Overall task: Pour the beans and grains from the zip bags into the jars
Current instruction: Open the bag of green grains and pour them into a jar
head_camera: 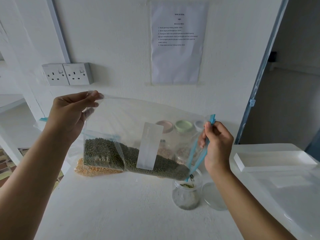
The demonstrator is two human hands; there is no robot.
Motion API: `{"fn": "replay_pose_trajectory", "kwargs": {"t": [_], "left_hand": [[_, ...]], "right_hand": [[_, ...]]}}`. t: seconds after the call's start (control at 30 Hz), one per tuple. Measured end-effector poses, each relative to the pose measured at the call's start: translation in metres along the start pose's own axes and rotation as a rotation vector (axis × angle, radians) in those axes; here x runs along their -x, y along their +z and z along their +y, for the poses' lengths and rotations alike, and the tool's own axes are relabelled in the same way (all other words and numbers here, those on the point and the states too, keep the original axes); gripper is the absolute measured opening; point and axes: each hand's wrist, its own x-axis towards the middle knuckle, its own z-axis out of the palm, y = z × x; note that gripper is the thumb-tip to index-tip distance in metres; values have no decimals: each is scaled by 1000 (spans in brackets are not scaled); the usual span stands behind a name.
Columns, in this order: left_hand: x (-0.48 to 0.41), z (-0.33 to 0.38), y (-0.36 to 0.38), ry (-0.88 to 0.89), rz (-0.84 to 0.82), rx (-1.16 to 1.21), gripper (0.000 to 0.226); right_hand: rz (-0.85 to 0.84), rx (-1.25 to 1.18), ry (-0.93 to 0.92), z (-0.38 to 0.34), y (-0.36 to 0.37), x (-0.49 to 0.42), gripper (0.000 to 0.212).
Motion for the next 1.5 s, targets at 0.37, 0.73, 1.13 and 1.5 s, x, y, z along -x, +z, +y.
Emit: {"fn": "replay_pose_trajectory", "kwargs": {"t": [0.37,0.73,1.13,1.5], "left_hand": [[-5,-5,0,-15,2,-27,8],[-4,-5,-1,19,17,3,7],[-5,-1,-1,5,-2,-2,9],[-8,0,3,17,0,-16,10]], "right_hand": [[14,13,-13,-3,0,1,31],[19,16,-19,-6,2,3,29],[22,-15,10,-5,6,0,29],[40,-12,22,-3,5,-2,33]]}}
